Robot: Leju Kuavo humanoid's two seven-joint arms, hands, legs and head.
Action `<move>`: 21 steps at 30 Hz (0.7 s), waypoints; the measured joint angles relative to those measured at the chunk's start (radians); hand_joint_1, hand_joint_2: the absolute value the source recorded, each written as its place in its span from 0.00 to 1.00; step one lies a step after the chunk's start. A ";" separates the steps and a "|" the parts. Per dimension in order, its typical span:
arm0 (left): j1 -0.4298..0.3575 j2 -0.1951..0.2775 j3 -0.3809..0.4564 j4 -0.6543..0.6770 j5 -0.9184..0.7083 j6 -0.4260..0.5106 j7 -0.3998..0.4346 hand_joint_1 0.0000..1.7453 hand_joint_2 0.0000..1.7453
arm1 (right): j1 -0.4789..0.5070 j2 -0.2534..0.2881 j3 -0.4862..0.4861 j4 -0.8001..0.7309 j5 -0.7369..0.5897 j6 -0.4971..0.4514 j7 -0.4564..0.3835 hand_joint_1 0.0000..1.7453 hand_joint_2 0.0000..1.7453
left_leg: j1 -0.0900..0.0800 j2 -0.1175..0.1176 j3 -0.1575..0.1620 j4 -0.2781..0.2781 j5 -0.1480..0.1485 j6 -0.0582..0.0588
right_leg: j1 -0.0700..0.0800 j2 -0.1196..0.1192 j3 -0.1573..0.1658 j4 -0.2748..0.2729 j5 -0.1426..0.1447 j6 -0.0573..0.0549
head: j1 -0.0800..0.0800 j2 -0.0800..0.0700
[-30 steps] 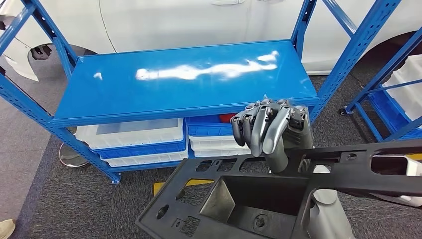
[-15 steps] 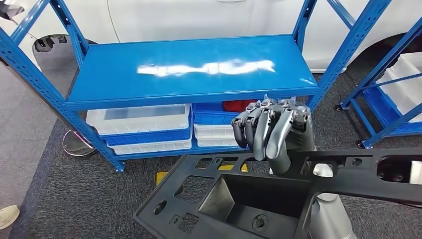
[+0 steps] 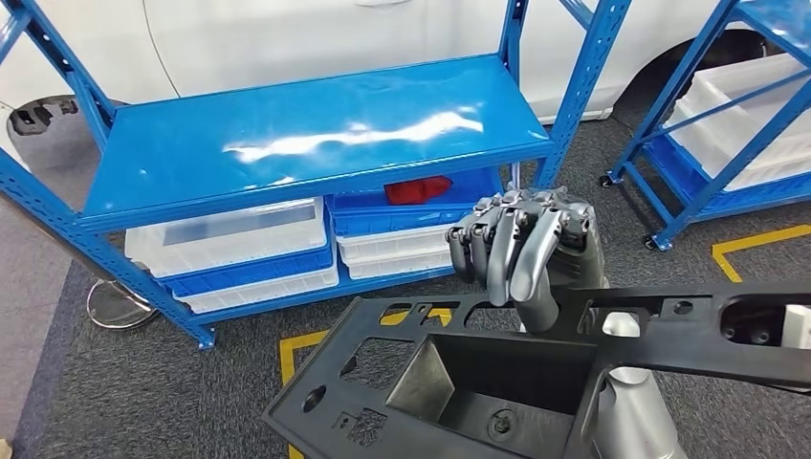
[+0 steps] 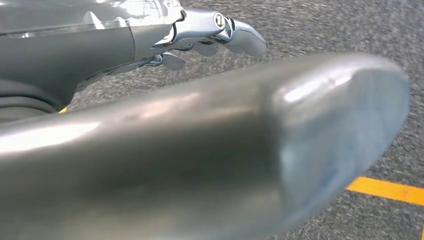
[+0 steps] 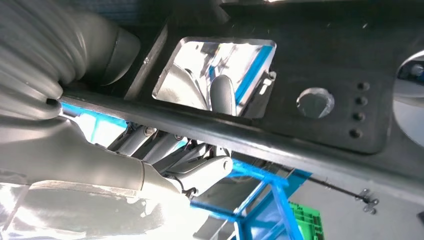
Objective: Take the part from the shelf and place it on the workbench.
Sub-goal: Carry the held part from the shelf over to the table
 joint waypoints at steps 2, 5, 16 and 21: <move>0.002 0.004 0.000 0.000 0.000 0.000 0.005 0.00 0.00 | 0.003 -0.003 -0.004 0.000 0.007 -0.003 -0.001 1.00 1.00 | 0.001 -0.028 0.040 -0.074 0.007 0.005 | -0.001 0.018 -0.010 0.004 0.007 0.011 | 0.000 0.000; -0.003 0.007 0.001 0.000 0.000 0.001 0.023 0.00 0.00 | 0.010 -0.012 -0.016 0.000 0.027 -0.015 -0.007 1.00 1.00 | 0.002 -0.009 0.039 -0.088 0.012 0.019 | -0.001 0.033 -0.022 0.009 0.013 0.032 | -0.001 0.000; 0.006 0.034 0.018 0.000 -0.010 0.073 0.052 0.00 0.00 | 0.020 -0.080 -0.044 -0.009 0.088 -0.106 -0.021 1.00 1.00 | -0.005 0.103 0.009 -0.074 0.026 0.031 | -0.001 -0.102 -0.001 0.050 -0.033 0.038 | 0.006 0.000; 0.005 0.039 0.018 0.000 -0.010 0.074 0.049 0.00 0.00 | 0.021 -0.095 -0.049 -0.015 0.089 -0.107 -0.024 1.00 1.00 | -0.006 0.112 0.002 -0.056 0.012 0.001 | 0.002 -0.077 0.001 0.012 -0.018 0.005 | 0.004 0.000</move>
